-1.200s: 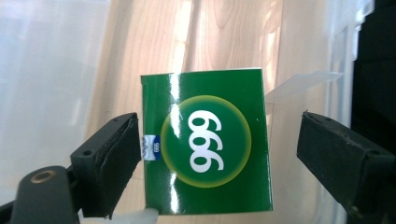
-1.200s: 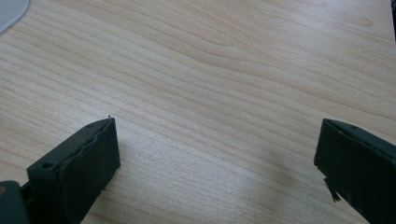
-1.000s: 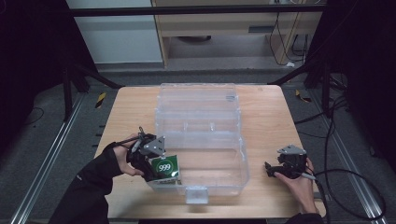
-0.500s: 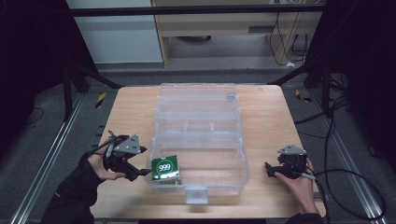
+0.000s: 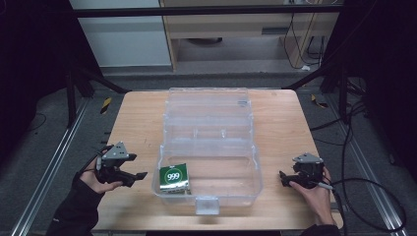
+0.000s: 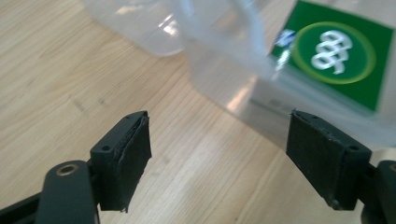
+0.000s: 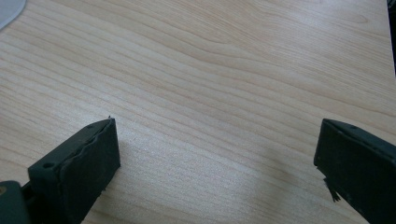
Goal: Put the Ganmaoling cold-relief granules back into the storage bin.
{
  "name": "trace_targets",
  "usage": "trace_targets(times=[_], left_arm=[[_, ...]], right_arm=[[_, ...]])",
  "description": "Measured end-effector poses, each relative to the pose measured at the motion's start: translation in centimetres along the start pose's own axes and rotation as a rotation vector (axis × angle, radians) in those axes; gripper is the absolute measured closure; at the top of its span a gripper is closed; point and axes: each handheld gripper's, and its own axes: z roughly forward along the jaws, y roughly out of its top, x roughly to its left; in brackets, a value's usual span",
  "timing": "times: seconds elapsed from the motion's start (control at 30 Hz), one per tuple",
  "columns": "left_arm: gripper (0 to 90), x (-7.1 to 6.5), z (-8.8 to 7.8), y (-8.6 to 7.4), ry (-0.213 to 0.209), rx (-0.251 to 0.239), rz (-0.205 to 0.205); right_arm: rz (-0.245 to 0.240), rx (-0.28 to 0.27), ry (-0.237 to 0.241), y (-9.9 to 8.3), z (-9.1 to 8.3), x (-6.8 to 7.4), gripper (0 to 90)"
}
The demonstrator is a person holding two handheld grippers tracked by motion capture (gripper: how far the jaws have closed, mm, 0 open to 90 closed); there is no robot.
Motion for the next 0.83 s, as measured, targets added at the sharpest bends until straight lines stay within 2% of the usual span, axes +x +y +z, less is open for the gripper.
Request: trace_targets(times=[0.17,0.23,0.27,0.3,0.37,0.47,0.5,0.57,0.6,0.83], left_arm=[[20.4,0.9,1.0,-2.1,0.062,-0.02,-0.12],[19.0,1.1,1.4,-2.6,0.113,-0.002,-0.149],[19.0,1.3,1.8,-3.0,0.161,0.01,-0.175],[19.0,1.3,1.8,-3.0,0.161,0.01,-0.175],[19.0,1.5,2.0,-3.1,0.193,0.017,-0.19],[18.8,1.7,2.6,-3.3,0.231,0.001,-0.227],[18.7,1.7,2.6,-3.3,0.231,0.001,-0.227],[18.4,2.0,3.0,-3.9,0.26,-0.01,-0.273],[18.4,2.0,3.0,-3.9,0.26,-0.01,-0.273],[18.5,3.2,3.6,-5.8,0.328,-0.05,-0.397]], right_arm=[[0.003,-0.005,0.001,0.0,0.0,-0.1,0.8],[0.004,-0.005,0.001,0.0,0.0,0.0,0.9],[0.004,-0.005,0.001,0.0,0.0,0.0,0.9],[0.004,-0.005,0.001,0.0,0.0,0.0,0.9],[0.006,-0.005,0.0,-0.1,0.0,0.0,1.0],[0.006,-0.001,-0.005,-0.1,0.0,-0.1,1.0],[0.006,-0.001,-0.005,-0.1,0.0,-0.1,1.0],[0.004,0.0,-0.006,-0.1,0.0,-0.1,1.0],[0.005,0.0,-0.006,-0.1,0.0,-0.1,1.0],[0.009,-0.002,-0.006,-0.1,0.0,-0.1,0.9]])
